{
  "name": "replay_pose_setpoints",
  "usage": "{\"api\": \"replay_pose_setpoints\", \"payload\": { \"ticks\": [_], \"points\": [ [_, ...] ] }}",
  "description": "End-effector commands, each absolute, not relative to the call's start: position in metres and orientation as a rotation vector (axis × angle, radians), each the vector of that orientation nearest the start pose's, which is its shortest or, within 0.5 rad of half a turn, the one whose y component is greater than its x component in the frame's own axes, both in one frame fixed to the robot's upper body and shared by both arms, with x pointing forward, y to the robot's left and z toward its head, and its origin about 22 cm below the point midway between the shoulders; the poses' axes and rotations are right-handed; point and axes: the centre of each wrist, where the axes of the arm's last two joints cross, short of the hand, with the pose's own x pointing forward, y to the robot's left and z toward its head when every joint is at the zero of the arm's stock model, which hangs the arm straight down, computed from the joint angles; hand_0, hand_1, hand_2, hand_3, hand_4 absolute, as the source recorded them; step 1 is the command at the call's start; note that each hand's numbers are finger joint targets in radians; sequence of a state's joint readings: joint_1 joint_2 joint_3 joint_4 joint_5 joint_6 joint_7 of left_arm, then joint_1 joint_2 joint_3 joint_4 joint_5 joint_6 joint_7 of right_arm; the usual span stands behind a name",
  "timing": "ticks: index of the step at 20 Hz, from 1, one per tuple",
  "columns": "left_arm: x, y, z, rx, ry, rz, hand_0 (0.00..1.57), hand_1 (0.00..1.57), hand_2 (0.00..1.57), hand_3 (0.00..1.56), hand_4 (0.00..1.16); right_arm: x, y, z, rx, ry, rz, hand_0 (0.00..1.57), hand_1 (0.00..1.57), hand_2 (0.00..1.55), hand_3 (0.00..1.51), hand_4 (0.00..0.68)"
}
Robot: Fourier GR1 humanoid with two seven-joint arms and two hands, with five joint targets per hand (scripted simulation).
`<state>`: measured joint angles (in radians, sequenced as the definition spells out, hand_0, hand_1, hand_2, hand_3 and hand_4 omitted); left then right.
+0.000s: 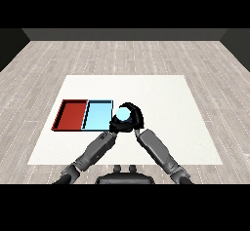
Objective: Pick the blue can and put it in the blue box
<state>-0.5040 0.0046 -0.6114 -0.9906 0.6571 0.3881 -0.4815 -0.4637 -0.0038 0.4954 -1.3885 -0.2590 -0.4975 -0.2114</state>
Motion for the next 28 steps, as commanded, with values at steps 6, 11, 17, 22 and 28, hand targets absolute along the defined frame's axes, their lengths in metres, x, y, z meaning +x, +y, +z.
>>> {"api": "replay_pose_setpoints", "payload": {
  "ticks": [6,11,17,22,28],
  "points": [
    [0.291,0.067,-0.036,-0.376,-1.771,0.074,1.57,1.57,1.57,1.53,1.1,0.268,-0.065,0.059,0.334,-1.878,0.004,1.29,1.29,1.35,1.29,0.473],
    [0.299,0.063,-0.033,-0.344,-1.787,0.063,1.57,1.57,1.57,1.54,1.12,0.287,-0.071,0.064,0.288,-1.858,0.147,0.0,0.0,0.0,0.0,0.0],
    [0.294,0.062,-0.035,-0.339,-1.774,0.062,1.57,1.57,1.57,1.52,1.13,0.301,-0.061,0.064,0.282,-1.856,0.146,0.0,0.0,0.0,0.0,0.0],
    [0.289,0.083,-0.056,-0.257,-1.792,0.06,1.57,1.57,1.57,1.53,1.14,0.283,-0.125,0.07,0.27,-1.92,0.048,0.0,0.0,0.0,0.0,0.0],
    [0.319,0.088,-0.029,-0.209,-1.805,0.061,1.57,1.57,1.57,1.53,1.15,0.274,-0.14,0.066,0.311,-1.985,-0.072,0.0,0.0,0.0,0.0,0.0]
  ]
}}
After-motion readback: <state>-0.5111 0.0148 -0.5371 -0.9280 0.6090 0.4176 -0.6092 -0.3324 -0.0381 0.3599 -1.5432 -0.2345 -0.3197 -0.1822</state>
